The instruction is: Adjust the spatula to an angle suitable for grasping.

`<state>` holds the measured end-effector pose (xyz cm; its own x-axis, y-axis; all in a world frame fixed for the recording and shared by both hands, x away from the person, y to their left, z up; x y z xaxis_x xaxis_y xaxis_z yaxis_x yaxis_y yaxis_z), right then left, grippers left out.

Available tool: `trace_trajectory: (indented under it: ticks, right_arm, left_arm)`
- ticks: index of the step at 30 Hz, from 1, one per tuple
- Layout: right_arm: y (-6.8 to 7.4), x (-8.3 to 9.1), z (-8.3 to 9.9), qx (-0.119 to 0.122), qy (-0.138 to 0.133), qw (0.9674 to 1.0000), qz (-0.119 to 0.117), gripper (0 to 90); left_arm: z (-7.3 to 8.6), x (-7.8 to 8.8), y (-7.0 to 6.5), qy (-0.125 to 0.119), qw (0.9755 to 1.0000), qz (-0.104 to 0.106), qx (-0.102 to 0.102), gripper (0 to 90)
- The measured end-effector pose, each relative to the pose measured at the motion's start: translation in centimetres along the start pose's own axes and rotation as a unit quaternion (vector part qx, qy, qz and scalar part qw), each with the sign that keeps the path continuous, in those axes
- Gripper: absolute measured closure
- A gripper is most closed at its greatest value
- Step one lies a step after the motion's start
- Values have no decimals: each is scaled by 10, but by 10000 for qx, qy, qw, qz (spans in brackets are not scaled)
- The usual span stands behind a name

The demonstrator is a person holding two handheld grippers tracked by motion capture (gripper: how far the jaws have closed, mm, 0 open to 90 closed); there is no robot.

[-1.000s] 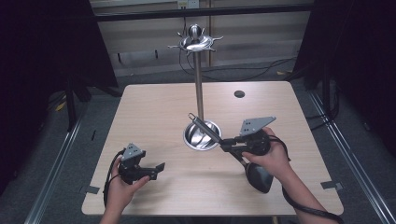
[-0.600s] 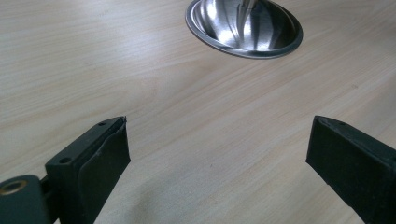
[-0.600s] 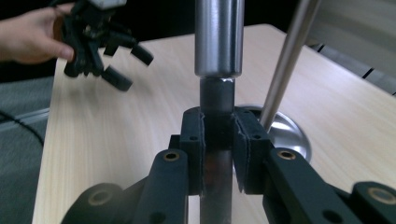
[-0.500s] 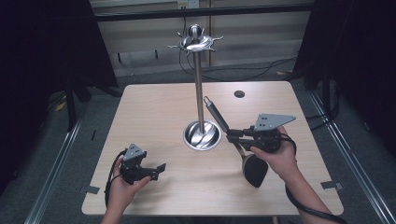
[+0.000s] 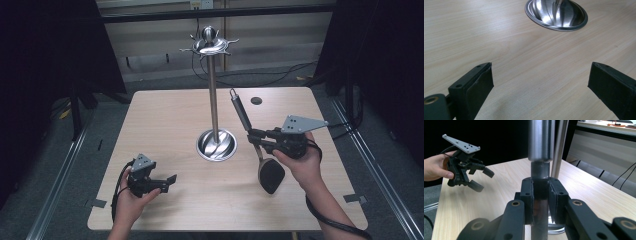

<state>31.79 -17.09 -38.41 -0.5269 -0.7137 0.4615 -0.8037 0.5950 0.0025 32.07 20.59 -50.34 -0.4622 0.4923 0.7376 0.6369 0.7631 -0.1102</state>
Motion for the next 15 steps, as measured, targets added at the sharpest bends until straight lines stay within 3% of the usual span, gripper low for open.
trace_trajectory:
  ticks: [15]
  right_arm:
    - [-4, 3, -8, -121, -218, 9997, 62, 761]
  left_arm:
    - [-1, 0, 0, -11, 10000, 6, -1, 57]
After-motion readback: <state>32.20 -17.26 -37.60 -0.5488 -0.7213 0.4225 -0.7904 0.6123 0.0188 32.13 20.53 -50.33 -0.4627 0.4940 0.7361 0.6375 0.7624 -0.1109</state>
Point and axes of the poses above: each handheld gripper's, and its own axes: x roughly backward along the jaws, z roughly out of its underside, y roughly to its left, the point moved 4 cm from there along -x, roughly forward along the jaws, and after that the axes turned 11 degrees about y, right-handed, at the moved point
